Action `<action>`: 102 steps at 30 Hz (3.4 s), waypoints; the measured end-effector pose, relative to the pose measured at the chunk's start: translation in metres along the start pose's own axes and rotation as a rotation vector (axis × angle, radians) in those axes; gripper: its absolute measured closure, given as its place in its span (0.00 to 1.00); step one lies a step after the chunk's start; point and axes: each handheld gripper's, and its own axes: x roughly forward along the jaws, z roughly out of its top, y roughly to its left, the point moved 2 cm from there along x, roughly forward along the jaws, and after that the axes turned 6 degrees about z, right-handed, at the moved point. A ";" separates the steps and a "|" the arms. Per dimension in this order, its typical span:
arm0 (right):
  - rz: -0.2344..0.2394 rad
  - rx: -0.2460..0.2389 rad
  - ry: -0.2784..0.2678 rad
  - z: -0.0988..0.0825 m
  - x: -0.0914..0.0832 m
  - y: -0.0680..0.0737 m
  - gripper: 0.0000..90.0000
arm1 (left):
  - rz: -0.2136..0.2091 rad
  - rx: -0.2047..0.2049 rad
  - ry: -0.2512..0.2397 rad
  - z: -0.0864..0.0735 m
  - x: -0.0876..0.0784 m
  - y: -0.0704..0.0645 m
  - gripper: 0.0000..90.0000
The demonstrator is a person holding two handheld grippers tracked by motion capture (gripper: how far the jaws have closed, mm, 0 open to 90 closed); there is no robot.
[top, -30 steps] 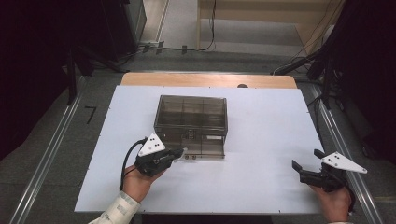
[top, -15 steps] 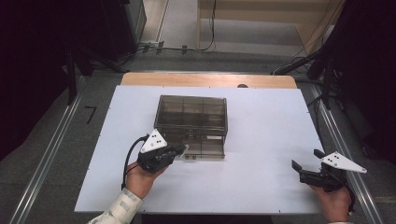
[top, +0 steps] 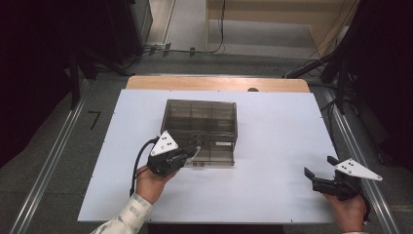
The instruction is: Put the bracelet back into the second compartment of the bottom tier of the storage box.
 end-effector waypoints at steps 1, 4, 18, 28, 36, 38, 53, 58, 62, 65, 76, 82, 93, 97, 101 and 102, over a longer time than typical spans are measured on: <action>0.002 -0.002 0.000 0.000 0.000 0.000 0.06 | -0.001 0.004 0.002 0.000 0.001 0.000 0.96; 0.003 -0.005 0.000 0.000 0.001 0.000 0.06 | 0.000 0.009 0.000 0.001 0.005 -0.002 0.96; 0.003 -0.009 0.001 0.000 0.001 0.000 0.06 | 0.003 0.028 0.003 0.002 0.032 -0.006 0.96; 0.005 -0.013 0.004 0.000 0.002 0.000 0.06 | -0.005 0.039 0.026 -0.004 0.043 -0.011 0.96; 0.003 -0.015 0.007 0.000 0.002 0.000 0.06 | 0.001 0.062 0.074 -0.013 0.049 -0.010 0.96; 0.003 -0.015 0.007 0.000 0.002 0.000 0.06 | 0.003 0.068 0.080 -0.013 0.049 -0.010 0.96; 0.002 -0.016 0.010 -0.001 0.002 0.000 0.06 | 0.020 0.059 0.120 -0.023 0.050 -0.003 0.95; 0.001 -0.017 0.013 -0.001 0.002 0.000 0.06 | 0.031 0.042 0.124 -0.023 0.050 0.000 0.94; 0.001 -0.017 0.011 -0.001 0.002 0.000 0.06 | 0.045 0.015 0.136 -0.023 0.051 0.003 0.78; 0.002 -0.016 0.010 -0.001 0.002 0.000 0.06 | 0.042 -0.012 0.140 -0.023 0.051 0.003 0.58; 0.001 -0.017 0.012 0.000 0.002 0.000 0.06 | 0.068 -0.028 0.137 -0.024 0.047 0.003 0.33; 0.001 -0.017 0.011 -0.001 0.002 0.000 0.06 | 0.085 -0.047 0.126 -0.024 0.044 0.004 0.23; -0.004 -0.016 0.011 -0.002 0.000 0.000 0.06 | 0.105 -0.033 0.114 -0.022 0.040 0.002 0.14; -0.004 -0.016 0.011 -0.002 0.000 0.000 0.06 | 0.105 -0.041 0.117 -0.022 0.038 0.003 0.11; -0.004 -0.015 0.010 -0.002 0.000 0.000 0.06 | 0.123 -0.045 0.113 -0.022 0.035 0.003 0.06; -0.004 -0.015 0.011 -0.002 0.000 0.000 0.06 | 0.127 -0.047 0.110 -0.022 0.034 0.003 0.06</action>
